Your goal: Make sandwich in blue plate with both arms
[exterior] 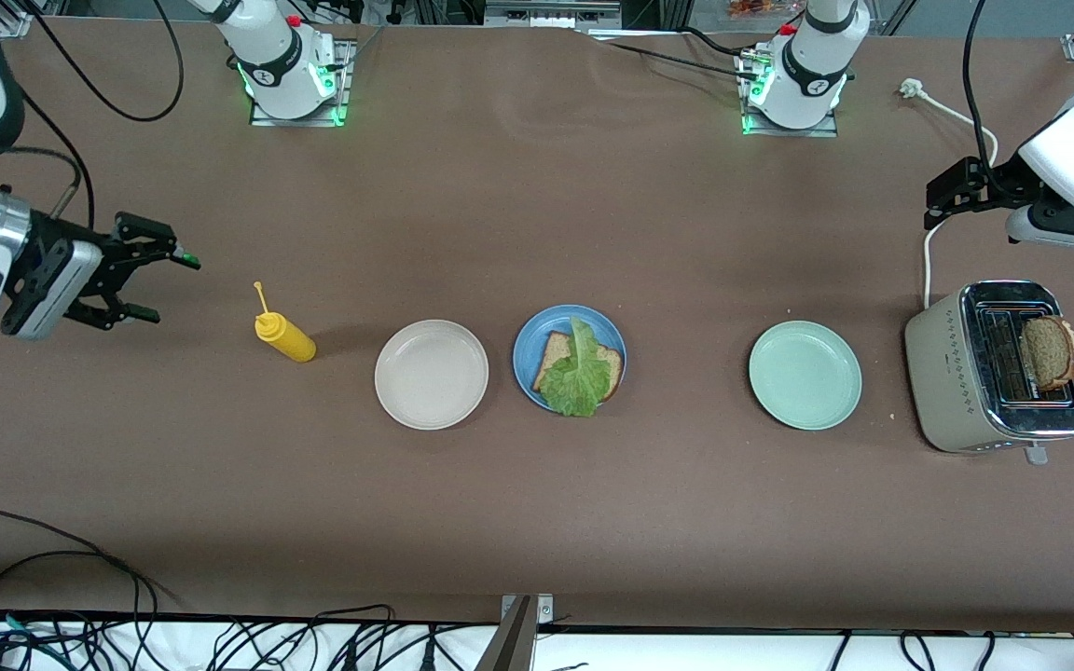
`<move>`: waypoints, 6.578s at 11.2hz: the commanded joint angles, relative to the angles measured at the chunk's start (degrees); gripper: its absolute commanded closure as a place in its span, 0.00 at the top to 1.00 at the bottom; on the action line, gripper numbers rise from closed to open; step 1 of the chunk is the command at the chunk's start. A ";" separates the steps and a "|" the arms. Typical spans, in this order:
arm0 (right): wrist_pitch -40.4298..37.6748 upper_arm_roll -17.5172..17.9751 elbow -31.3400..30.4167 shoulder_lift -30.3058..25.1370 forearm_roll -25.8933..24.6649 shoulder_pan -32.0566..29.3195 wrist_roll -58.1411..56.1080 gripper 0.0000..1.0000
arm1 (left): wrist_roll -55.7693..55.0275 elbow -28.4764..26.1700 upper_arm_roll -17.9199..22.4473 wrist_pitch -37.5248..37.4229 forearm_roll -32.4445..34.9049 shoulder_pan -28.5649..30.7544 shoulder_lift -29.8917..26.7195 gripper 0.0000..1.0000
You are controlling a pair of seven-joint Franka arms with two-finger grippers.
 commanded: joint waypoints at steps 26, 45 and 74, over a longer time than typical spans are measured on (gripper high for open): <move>4.43 -8.64 -22.78 18.15 55.34 -1.47 -76.65 0.98 | 0.34 0.05 -0.14 -0.30 1.10 -0.06 -0.33 1.00; 0.10 -7.50 -21.99 21.14 60.54 -1.12 -67.08 0.99 | 0.34 0.05 -0.14 -0.30 1.10 -0.06 -0.33 1.00; 10.82 -6.27 0.04 20.80 26.93 0.37 -39.55 0.00 | 0.08 6.91 -0.31 -0.38 1.27 -0.32 4.86 1.00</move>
